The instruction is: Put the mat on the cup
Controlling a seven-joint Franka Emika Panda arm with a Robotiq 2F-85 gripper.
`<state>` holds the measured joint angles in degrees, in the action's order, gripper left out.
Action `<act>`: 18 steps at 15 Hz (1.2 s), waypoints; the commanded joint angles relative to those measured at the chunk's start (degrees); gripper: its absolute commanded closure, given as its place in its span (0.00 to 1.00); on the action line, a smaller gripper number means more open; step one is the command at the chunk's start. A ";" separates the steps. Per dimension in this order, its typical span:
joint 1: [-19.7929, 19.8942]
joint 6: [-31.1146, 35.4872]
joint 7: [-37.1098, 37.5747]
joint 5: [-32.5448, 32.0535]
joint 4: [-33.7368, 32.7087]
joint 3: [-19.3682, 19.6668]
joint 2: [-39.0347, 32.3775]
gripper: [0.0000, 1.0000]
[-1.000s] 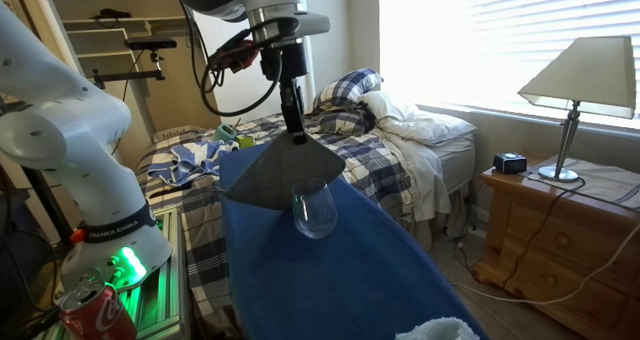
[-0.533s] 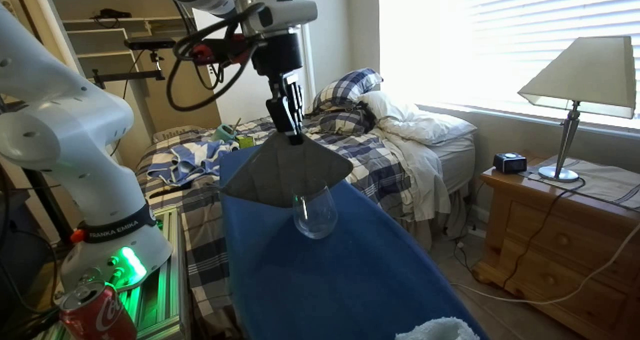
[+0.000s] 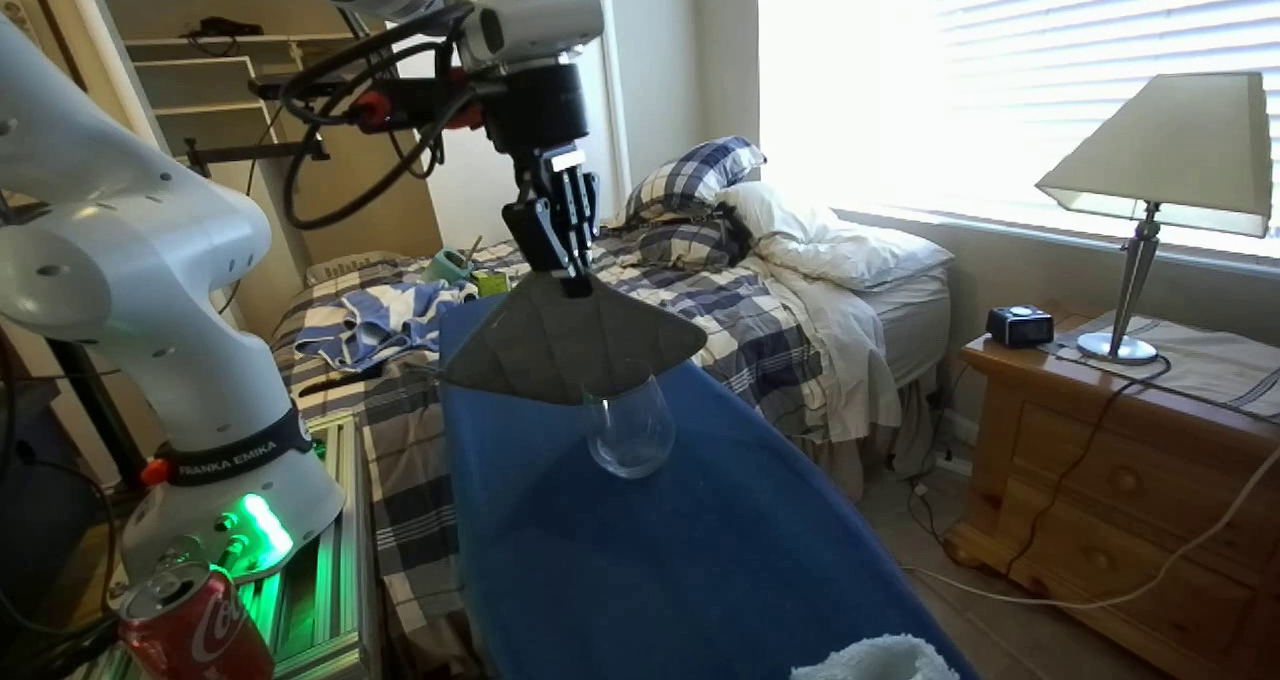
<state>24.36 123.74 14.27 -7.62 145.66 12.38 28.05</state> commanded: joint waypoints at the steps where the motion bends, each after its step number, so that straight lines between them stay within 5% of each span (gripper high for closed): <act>1: -0.30 -0.25 0.16 -0.16 -0.16 0.26 0.03 0.92; 18: 0.54 4.03 -0.35 -0.16 0.38 1.03 2.72 0.98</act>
<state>24.02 127.32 13.55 -7.59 145.29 12.70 29.22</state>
